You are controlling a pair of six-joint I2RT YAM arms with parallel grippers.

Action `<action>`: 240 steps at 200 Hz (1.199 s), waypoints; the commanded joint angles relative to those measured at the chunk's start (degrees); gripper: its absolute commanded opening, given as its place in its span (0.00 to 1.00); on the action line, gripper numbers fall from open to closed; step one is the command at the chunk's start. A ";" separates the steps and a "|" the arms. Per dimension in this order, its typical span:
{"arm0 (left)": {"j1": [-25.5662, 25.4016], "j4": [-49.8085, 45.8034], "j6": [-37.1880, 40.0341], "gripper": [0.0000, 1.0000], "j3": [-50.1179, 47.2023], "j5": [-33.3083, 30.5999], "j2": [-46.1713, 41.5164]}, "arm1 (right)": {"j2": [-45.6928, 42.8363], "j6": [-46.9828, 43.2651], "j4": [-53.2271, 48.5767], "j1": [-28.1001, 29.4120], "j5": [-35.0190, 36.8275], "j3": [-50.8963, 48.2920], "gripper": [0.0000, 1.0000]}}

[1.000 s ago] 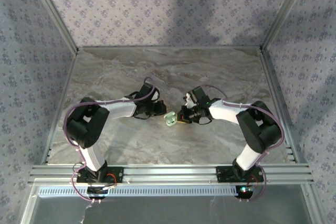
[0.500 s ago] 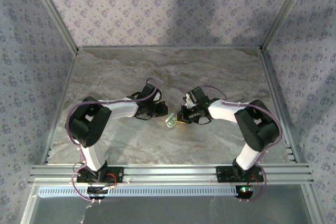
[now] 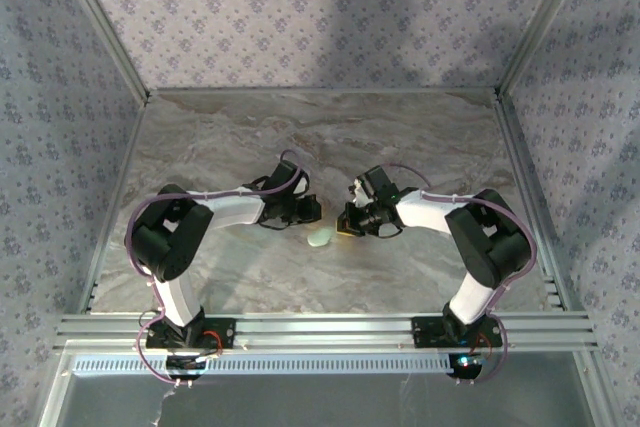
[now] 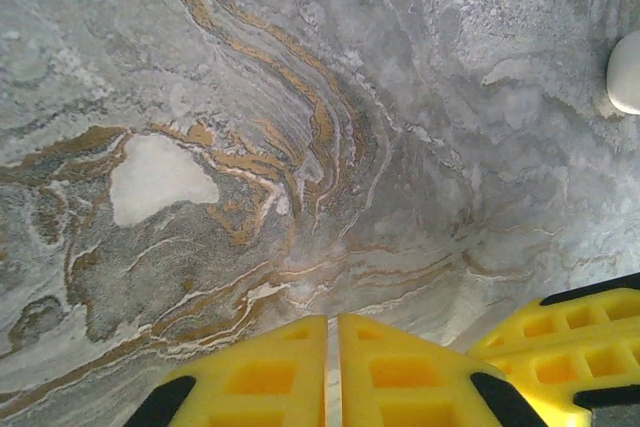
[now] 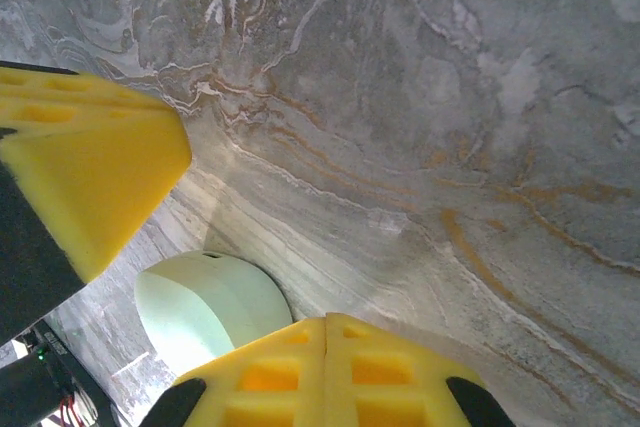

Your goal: Insert the wireless bluetooth earbuds into the charging case

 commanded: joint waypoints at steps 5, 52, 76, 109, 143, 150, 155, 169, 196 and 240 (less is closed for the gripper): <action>-0.48 -0.77 0.22 0.12 0.56 -0.11 -1.27 | -2.19 -0.59 -3.06 0.27 0.99 0.20 0.04; -0.48 -0.44 0.11 0.15 -2.26 -3.14 -6.60 | -3.24 -1.47 -5.78 0.53 2.11 1.48 0.10; -0.46 -0.26 0.19 0.20 -4.65 -5.09 -10.55 | -4.71 -2.23 -7.98 0.78 3.49 2.49 0.18; -0.50 -0.09 -0.11 0.26 -8.63 -8.21 -17.39 | -6.69 -2.54 -9.91 1.57 5.27 2.94 0.33; -0.66 0.38 -0.60 0.39 -13.16 -11.04 -26.01 | -8.08 -2.55 -11.46 2.75 6.78 3.41 0.45; -0.74 0.28 -0.55 0.40 -14.01 -11.64 -27.89 | -8.29 -2.42 -11.78 3.03 7.08 3.68 0.47; -0.71 0.19 -0.55 0.42 -14.56 -12.08 -29.23 | -8.39 -2.46 -12.02 3.22 7.32 3.93 0.49; -0.81 -0.32 -0.43 0.47 -16.20 -13.47 -33.17 | -8.57 -2.46 -12.72 3.94 8.12 4.52 0.54; -0.91 -0.87 0.01 0.53 -19.77 -16.10 -41.16 | -8.49 -2.28 -14.12 5.65 9.85 5.77 0.65; -1.00 -2.79 0.37 0.85 -25.65 -20.52 -54.57 | -8.15 -1.65 -16.51 8.91 14.44 7.72 0.84</action>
